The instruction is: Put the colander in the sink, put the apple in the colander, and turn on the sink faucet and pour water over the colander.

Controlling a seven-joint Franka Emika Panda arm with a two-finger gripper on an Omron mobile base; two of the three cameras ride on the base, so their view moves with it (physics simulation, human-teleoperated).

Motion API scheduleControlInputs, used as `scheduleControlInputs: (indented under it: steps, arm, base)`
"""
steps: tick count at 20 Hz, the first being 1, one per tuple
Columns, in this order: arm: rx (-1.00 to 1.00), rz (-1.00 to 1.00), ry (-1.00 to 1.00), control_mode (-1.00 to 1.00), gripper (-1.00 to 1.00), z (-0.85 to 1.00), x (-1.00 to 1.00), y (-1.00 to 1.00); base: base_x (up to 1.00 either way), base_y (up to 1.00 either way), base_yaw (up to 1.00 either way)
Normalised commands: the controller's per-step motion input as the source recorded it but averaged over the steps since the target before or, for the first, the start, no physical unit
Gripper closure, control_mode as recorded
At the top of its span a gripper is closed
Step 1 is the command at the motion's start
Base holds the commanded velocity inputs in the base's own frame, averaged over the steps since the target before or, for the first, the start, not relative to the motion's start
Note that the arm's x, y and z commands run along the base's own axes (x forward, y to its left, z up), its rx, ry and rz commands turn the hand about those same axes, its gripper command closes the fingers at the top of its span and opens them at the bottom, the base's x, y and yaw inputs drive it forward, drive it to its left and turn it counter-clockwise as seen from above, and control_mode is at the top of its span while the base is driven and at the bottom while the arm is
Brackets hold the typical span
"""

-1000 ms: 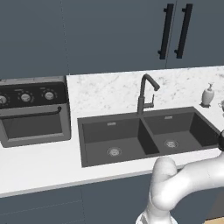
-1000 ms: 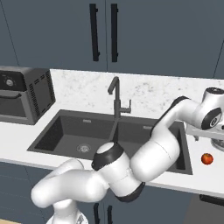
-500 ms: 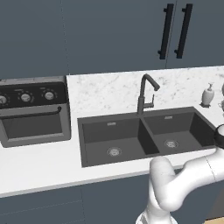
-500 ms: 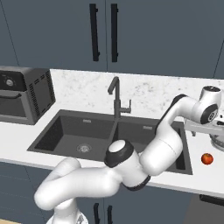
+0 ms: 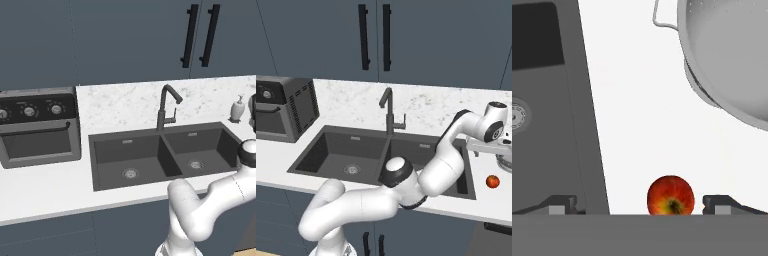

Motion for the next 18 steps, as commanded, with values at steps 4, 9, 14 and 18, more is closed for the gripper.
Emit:
scheduleControlInputs:
  steps: [4,9,14,18]
  arm:
    - [0.0,0.1,0.0,-1.0,-1.0,-0.05,0.05,-0.05]
    - [-0.01,0.11,0.0,-1.0,-1.0,-0.16,0.0,0.03]
    - [-0.01,0.15,0.0,-1.0,-1.0,-0.11,0.0,0.1]
    - [-0.01,0.15,-0.01,-1.0,-1.0,-0.2,0.01,0.0]
  base:
    - [0.0,0.0,0.0]
    - [0.0,0.0,0.0]
    - [0.0,0.0,0.0]
    - [0.0,0.0,0.0]
